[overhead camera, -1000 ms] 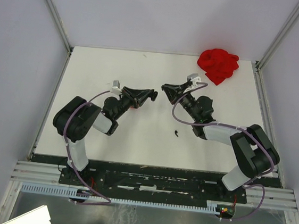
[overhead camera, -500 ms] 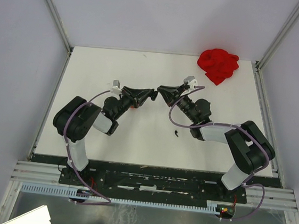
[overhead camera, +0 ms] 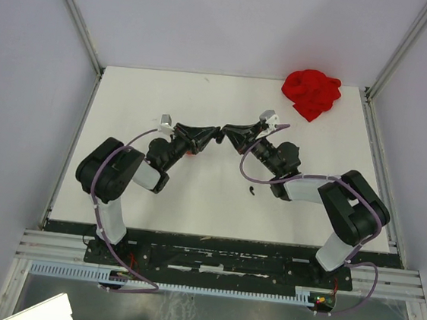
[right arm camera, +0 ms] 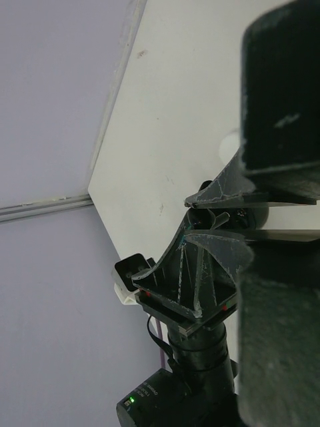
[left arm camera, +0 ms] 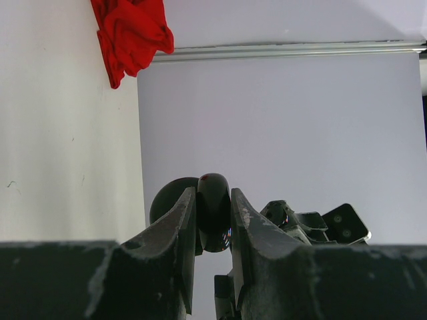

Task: Insert the wireless bluetooth earbuds into the charging case
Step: Place the earbud in the charging case.

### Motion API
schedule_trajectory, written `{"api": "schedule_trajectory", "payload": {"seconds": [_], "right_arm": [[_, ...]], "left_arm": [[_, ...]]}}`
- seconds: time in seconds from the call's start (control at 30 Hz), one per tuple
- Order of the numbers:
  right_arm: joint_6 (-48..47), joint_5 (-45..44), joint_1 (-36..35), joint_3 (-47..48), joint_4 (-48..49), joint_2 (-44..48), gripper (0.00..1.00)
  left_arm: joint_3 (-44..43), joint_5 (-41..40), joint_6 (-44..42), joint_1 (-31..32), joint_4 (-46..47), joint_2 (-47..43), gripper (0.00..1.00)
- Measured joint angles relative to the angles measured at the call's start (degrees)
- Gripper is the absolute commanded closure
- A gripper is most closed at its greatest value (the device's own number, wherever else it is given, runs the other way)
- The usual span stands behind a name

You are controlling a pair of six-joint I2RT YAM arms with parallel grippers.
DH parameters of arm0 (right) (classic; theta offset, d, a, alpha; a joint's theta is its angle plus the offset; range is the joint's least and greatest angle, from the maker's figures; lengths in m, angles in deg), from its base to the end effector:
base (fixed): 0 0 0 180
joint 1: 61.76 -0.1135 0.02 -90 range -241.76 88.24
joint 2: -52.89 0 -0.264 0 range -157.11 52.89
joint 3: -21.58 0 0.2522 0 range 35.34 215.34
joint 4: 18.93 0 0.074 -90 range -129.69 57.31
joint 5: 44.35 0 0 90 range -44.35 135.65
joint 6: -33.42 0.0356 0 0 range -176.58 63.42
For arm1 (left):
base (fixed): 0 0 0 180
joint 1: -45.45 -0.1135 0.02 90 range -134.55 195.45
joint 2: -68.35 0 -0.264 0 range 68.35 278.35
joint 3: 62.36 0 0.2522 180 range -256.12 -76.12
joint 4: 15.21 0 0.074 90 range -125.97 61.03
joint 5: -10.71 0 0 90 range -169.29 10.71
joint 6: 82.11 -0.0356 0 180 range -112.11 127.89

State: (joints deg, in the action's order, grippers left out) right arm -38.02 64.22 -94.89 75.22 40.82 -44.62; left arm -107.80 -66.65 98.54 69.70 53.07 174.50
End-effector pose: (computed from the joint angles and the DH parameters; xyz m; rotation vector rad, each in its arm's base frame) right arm 0.2785 0.1953 0.2299 -0.4585 1.2947 0.9724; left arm 0.2928 -0.1404 0.1614 -0.7526 1.5435 -1.7410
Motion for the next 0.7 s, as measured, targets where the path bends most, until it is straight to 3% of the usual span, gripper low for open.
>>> {"api": "schedule_trajectory", "payload": {"seconds": [0.7], "right_arm": [[0.0, 1.22, -0.15, 0.0, 0.22, -0.07, 0.99]], "left_arm": [[-0.22, 0.02, -0.02, 0.0, 0.2, 0.0, 0.97]]}}
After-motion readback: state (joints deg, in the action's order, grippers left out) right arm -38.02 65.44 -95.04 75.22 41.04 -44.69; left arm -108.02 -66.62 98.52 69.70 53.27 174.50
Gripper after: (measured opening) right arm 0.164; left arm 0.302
